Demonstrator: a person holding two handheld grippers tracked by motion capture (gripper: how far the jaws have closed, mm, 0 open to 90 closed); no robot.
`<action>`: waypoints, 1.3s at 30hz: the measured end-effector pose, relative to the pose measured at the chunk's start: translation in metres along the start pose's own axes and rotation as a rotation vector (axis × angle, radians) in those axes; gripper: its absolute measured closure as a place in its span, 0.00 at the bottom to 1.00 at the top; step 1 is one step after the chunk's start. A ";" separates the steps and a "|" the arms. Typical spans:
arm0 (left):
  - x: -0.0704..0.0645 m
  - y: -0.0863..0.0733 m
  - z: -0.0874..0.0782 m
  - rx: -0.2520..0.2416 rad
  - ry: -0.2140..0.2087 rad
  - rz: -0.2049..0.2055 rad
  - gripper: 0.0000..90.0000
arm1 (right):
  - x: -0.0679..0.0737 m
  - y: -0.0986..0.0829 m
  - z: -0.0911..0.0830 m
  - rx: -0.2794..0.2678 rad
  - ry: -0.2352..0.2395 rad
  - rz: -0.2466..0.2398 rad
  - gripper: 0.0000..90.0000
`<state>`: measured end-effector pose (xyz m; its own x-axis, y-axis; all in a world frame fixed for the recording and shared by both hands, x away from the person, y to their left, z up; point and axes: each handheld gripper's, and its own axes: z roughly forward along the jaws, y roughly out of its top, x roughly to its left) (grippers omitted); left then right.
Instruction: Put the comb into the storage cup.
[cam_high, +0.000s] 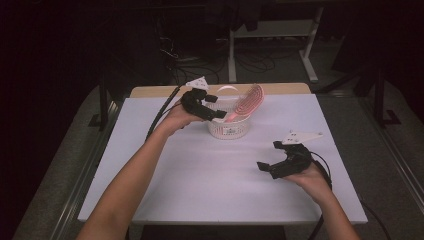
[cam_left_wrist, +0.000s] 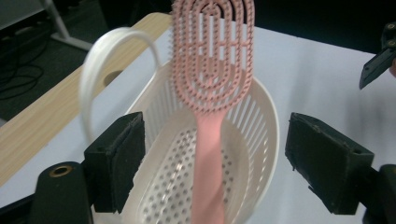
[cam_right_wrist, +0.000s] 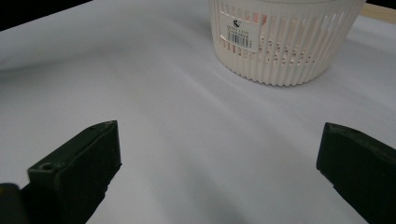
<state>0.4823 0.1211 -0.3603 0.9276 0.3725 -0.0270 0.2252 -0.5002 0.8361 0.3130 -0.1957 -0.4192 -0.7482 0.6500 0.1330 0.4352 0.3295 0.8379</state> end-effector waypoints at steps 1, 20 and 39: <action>0.000 -0.002 -0.003 -0.002 0.003 -0.010 0.21 | 0.000 0.000 0.000 0.000 0.000 0.000 0.00; -0.017 -0.029 -0.051 0.007 0.074 -0.055 0.09 | -0.001 0.000 -0.003 -0.006 0.000 0.004 0.00; -0.059 -0.075 -0.095 0.007 0.084 -0.054 0.00 | 0.002 -0.002 -0.004 -0.003 -0.014 0.005 0.00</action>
<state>0.3824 0.2108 -0.3689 0.8859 0.4632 -0.0255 0.2766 -0.4833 0.8306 0.3090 -0.1980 -0.4187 -0.7389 0.6611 0.1303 0.4376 0.3237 0.8389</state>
